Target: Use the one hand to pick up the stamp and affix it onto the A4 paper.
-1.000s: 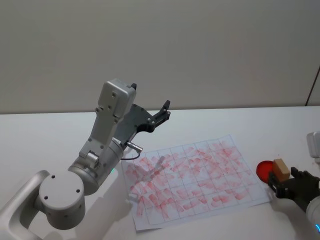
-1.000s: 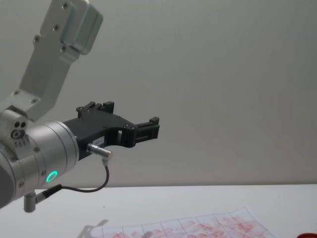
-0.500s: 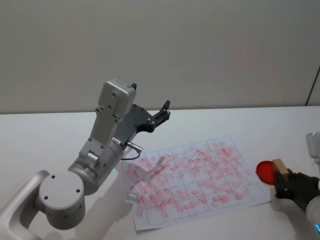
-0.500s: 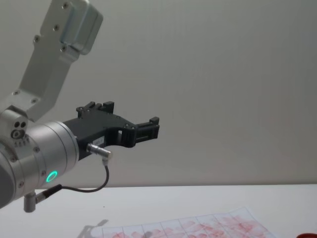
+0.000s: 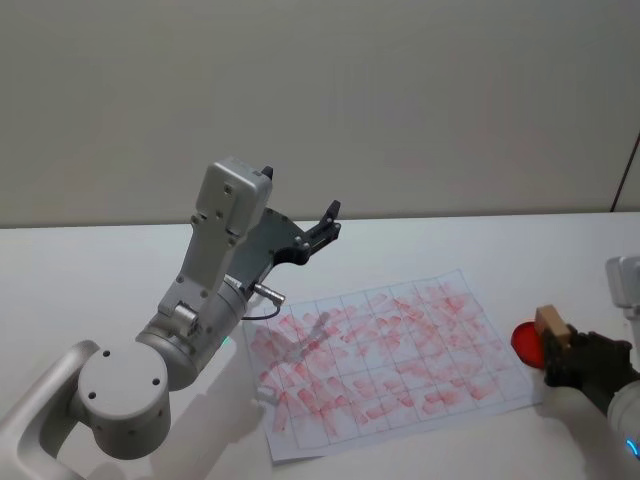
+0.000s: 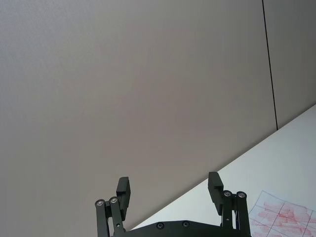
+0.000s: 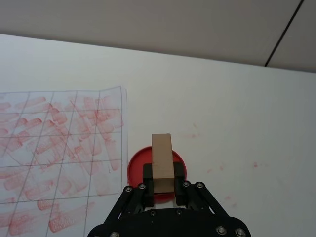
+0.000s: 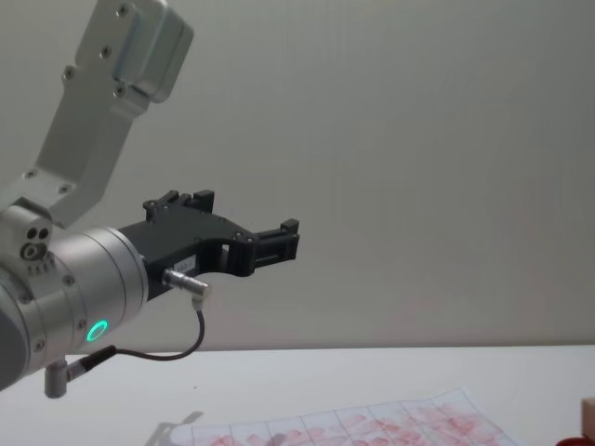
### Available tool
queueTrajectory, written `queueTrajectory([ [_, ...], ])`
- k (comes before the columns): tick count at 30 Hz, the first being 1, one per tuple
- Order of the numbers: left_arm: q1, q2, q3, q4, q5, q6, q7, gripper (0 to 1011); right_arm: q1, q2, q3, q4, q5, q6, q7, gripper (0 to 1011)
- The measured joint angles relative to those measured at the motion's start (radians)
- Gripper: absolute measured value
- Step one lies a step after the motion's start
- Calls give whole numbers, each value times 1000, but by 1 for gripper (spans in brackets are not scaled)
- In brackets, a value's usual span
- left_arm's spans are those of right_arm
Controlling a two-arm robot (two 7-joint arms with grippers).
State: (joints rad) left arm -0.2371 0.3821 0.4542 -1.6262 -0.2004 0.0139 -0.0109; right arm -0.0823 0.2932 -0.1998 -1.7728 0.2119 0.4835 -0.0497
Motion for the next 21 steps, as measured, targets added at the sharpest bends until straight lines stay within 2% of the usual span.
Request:
queueTrajectory([
  [7,0,0,0,0,0,0,0,1001,21,1,-8,-3,-36,-45,61,214],
  [13,0,0,0,0,0,0,0,1001,48,-5,-19,-1,-65,-93,141,214],
  [14,0,0,0,0,0,0,0,1001,48,-5,-19,-1,-65,-93,141,214],
  [21,0,0,0,0,0,0,0,1001,81,-16,-33,16,-75,-136,242,214],
])
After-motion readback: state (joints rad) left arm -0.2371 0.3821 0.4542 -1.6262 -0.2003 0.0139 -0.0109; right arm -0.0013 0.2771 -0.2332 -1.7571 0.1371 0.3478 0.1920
